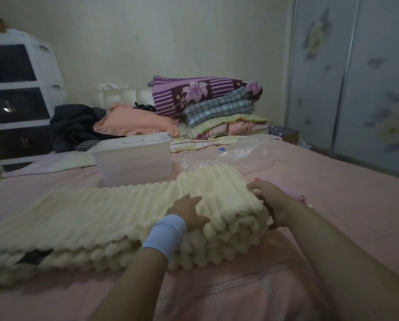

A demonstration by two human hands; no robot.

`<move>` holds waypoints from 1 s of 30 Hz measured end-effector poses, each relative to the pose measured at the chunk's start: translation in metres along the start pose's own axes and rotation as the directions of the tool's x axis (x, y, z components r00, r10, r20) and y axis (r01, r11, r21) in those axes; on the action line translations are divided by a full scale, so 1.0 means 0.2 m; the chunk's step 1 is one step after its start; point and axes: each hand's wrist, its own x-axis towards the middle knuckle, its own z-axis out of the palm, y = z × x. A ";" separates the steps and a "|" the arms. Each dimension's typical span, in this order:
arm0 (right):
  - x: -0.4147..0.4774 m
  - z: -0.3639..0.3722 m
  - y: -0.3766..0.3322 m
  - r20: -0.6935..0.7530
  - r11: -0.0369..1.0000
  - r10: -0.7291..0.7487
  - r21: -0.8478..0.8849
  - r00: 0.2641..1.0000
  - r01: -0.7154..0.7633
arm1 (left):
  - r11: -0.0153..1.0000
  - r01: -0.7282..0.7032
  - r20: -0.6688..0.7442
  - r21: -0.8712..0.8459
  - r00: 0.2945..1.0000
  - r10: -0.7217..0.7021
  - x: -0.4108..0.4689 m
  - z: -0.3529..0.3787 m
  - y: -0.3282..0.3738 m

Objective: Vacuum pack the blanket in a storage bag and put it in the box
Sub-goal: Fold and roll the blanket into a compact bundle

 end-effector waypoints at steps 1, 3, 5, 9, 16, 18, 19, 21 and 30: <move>0.00 0.02 -0.03 0.035 0.998 -0.039 0.045 0.999 0.037 | 0.994 -0.033 -0.076 -0.106 0.997 0.025 -0.02 -0.06 -0.02; -0.03 0.11 -0.08 0.135 0.980 -0.134 0.163 0.982 0.111 | 0.896 -0.137 -0.227 -0.423 0.973 0.042 -0.06 -0.19 -0.06; -0.07 0.23 -0.15 0.217 0.951 -0.239 0.248 0.946 0.184 | 0.745 -0.231 -0.336 -0.625 0.942 0.010 -0.12 -0.31 -0.08; -0.16 0.53 -0.25 0.286 0.891 -0.428 0.289 0.857 0.349 | 0.736 -0.245 -0.353 -0.631 0.936 0.009 -0.21 -0.43 -0.13; -0.06 0.91 -0.25 0.198 0.794 -0.598 0.009 0.777 0.608 | 0.962 0.273 0.048 -0.028 0.961 -0.272 -0.33 -0.56 -0.51; -0.01 1.00 -0.24 0.239 0.705 -0.584 -0.324 0.776 0.631 | 0.928 0.346 0.060 0.136 0.932 -0.356 -0.34 -0.58 -0.58; 0.01 1.05 -0.23 0.305 0.624 -0.550 -0.468 0.777 0.625 | 0.915 0.375 0.000 0.148 0.925 -0.379 -0.32 -0.58 -0.60; 0.06 1.14 -0.22 0.428 0.544 -0.464 -0.553 0.775 0.631 | 0.921 0.376 -0.177 0.099 0.918 -0.356 -0.26 -0.56 -0.66; 0.00 1.09 -0.13 0.591 0.412 -0.473 -0.506 0.653 0.757 | 0.953 0.299 -0.007 0.051 0.954 -0.299 -0.21 -0.22 -0.95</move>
